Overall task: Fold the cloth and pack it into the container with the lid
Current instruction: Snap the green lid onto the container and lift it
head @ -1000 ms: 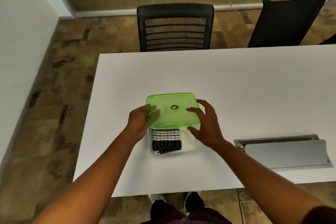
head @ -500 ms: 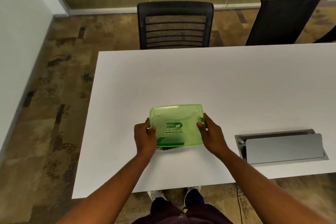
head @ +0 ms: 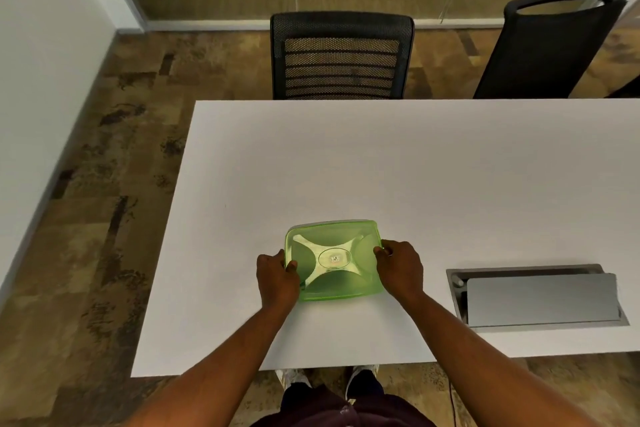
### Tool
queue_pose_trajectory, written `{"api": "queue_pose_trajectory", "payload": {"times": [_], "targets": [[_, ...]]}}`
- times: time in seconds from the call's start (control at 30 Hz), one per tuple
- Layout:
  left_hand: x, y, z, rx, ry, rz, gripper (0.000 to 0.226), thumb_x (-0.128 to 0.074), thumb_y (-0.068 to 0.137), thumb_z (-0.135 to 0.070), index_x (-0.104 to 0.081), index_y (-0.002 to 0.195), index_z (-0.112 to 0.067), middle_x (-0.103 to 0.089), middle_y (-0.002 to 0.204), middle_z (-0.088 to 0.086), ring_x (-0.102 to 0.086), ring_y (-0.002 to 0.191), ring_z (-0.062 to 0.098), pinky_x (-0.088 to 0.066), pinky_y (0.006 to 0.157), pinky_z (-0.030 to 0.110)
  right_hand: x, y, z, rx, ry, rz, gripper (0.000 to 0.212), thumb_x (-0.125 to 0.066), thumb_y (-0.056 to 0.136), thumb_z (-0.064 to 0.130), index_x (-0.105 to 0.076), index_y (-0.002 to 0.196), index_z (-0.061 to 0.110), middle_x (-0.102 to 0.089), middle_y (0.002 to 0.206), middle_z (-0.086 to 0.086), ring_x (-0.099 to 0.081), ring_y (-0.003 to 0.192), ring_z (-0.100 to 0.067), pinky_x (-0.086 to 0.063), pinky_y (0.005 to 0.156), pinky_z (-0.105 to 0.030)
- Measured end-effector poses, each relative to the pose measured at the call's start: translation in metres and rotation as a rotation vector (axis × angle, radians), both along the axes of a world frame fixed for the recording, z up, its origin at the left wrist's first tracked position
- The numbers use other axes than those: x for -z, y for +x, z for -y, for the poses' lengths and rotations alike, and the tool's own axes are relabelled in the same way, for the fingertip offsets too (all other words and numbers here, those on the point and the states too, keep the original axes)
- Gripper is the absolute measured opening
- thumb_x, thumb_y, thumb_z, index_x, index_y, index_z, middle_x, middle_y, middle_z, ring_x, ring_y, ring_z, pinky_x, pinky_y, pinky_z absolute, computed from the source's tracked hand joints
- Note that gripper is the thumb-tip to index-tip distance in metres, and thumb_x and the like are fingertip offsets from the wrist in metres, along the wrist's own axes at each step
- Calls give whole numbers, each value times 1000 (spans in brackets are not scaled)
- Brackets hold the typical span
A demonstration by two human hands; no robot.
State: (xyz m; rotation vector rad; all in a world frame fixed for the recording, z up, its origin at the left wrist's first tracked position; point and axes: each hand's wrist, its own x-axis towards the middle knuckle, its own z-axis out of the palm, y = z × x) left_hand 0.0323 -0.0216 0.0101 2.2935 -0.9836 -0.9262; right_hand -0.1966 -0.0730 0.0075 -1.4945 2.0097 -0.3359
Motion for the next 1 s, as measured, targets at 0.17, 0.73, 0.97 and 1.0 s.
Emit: {"api": "queue_pose_trajectory", "payload": {"times": [0.17,0.73,0.97,1.0], "targets": [[3,1,6,9,2,-14,12,-62,92,-9,-67,87,1,-49,87,23,-58,86,41,-46,71,35,4,0,3,79,25,67,29,-62,97,29,-72,121,15,-68,114,-10,-64,109,-30,-41,80,-29],[9,19,4,-77,-99,-143,9,-76,81,-13,-75,75,-7,-60,60,5,-49,64,19,-44,69,32,7,0,10,73,-34,147,32,-66,93,30,-62,122,41,-65,84,8,-65,87,-18,-54,81,-37],[4,25,4,-179,-96,-281,29,-86,72,-15,-79,100,-11,-78,79,6,-74,80,25,-57,89,37,8,-9,14,91,-2,244,31,-69,91,31,-66,120,43,-70,83,4,-67,85,-18,-55,80,-36],[3,25,5,-181,-93,-280,30,-87,72,-15,-78,101,-11,-78,79,7,-74,80,27,-57,90,38,8,-8,15,94,9,253,31,-69,91,31,-67,120,42,-70,83,3,-67,85,-19,-55,80,-36]]}}
